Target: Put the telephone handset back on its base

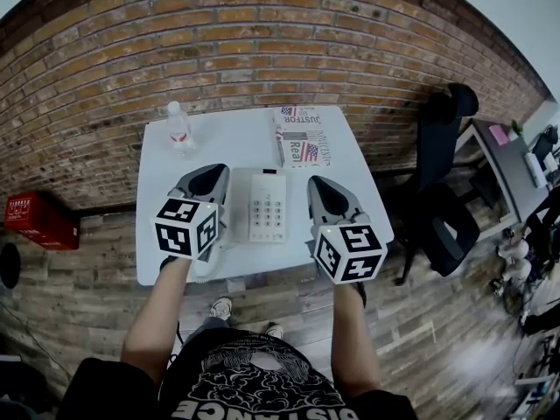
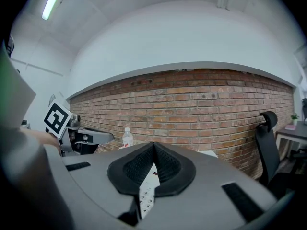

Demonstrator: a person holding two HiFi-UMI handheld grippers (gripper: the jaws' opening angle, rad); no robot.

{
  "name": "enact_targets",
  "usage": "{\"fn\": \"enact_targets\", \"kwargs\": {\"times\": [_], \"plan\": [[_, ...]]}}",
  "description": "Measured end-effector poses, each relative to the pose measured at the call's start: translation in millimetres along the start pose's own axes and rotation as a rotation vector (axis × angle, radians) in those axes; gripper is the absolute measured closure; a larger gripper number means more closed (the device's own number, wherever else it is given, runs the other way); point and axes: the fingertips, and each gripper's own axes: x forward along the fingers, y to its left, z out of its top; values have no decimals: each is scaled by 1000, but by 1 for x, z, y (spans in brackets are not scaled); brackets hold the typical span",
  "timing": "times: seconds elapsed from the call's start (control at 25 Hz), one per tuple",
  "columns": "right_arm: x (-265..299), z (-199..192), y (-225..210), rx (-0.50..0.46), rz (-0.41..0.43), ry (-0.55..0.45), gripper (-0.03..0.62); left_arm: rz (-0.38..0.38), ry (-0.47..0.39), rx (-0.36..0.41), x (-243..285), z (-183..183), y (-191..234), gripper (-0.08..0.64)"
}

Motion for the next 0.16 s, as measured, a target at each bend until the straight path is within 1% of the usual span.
{"fn": "enact_targets", "kwargs": {"times": [0.16], "plan": [[0,-4,1,4,1,2,592,3,8,-3,-1,-5,1,548]]}}
